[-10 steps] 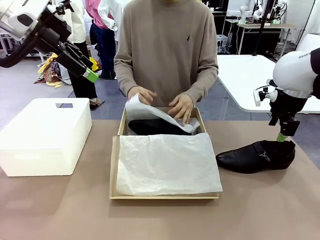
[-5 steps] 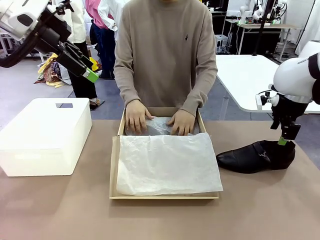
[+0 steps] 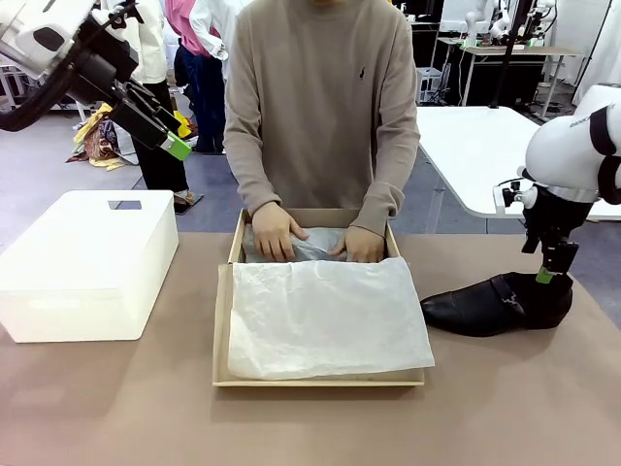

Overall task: Pack the shoes into the box.
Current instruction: Place the other shoe of the Shoes into the Shoes Box.

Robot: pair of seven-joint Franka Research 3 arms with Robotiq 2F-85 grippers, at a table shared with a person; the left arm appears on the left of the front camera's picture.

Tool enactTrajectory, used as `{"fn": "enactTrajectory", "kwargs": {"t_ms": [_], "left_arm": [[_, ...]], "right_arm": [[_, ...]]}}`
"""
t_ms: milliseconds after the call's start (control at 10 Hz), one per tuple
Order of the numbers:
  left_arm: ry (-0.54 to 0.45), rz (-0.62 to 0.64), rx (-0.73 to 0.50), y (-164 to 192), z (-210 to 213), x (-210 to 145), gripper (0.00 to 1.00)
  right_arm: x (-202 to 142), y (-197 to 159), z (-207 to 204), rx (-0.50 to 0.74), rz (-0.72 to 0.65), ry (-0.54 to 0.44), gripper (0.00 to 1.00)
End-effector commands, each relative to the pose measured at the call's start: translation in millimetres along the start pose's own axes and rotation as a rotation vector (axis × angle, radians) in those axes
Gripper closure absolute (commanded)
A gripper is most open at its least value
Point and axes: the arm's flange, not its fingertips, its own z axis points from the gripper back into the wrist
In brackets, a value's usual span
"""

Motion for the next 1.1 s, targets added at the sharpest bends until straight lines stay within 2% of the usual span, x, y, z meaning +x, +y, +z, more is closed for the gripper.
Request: {"fn": "enactTrajectory", "kwargs": {"t_ms": [0,1000], "left_arm": [[-0.026,-0.010,-0.017,-1,0,-3,0.00],[-0.026,-0.010,-0.017,-1,0,-3,0.00]], "right_arm": [[-4,-7,-4,0.007,0.023,-0.038,0.00],[0,-4,-38,0.065,0.006,-0.047,0.00]]}}
